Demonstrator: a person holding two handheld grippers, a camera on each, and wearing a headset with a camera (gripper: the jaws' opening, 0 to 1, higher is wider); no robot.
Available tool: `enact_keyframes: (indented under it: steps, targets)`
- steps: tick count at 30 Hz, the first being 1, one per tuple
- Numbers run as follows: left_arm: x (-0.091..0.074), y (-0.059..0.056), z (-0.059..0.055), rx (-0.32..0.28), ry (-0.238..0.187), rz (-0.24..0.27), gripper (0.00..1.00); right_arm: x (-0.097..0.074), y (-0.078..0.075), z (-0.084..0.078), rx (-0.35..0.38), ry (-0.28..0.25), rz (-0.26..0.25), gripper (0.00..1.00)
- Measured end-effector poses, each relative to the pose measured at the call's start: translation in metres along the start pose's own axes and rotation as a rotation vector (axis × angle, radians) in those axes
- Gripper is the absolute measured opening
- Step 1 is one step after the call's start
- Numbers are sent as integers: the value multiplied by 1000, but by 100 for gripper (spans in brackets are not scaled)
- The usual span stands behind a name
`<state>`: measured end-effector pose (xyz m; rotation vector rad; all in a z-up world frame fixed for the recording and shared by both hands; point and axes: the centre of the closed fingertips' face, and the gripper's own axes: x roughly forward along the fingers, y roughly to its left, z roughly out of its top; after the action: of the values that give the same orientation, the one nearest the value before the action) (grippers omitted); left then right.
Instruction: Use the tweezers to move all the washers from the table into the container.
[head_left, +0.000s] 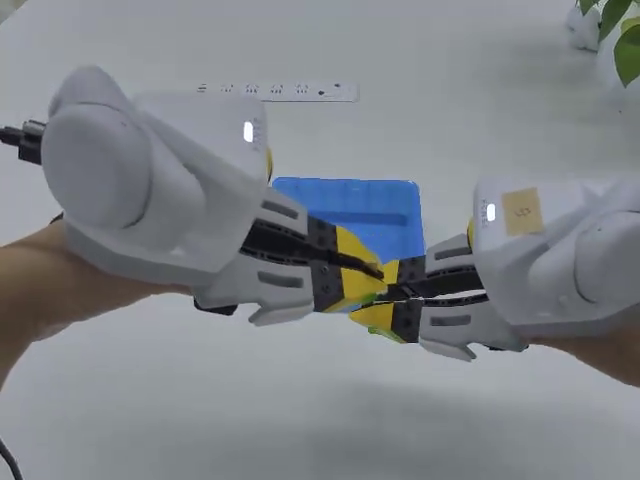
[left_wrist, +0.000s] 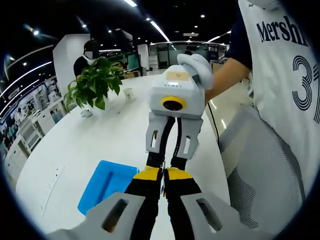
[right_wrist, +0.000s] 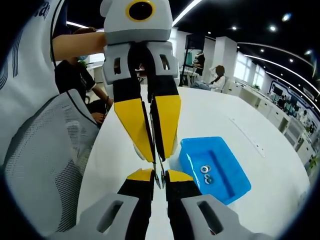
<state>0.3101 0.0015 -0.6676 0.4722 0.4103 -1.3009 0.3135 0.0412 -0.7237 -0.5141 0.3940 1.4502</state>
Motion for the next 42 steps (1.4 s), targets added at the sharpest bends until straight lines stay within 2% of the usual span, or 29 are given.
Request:
enact_keyframes:
  steps: [7, 18, 32, 42]
  targets:
    - [8, -1, -2, -6, 8, -23, 7, -5, -2, -11, 0, 18, -29, 10]
    - [23, 2, -9, -48, 9, -53, 7, -5, -8, -29, 41, 35, -40, 11]
    - [39, 13, -30, -80, 51, -84, 7, 8, -17, -50, 75, 57, -35, 12]
    - [43, 16, -37, -90, 61, -96, 7, 15, -20, -53, 84, 54, -28, 12]
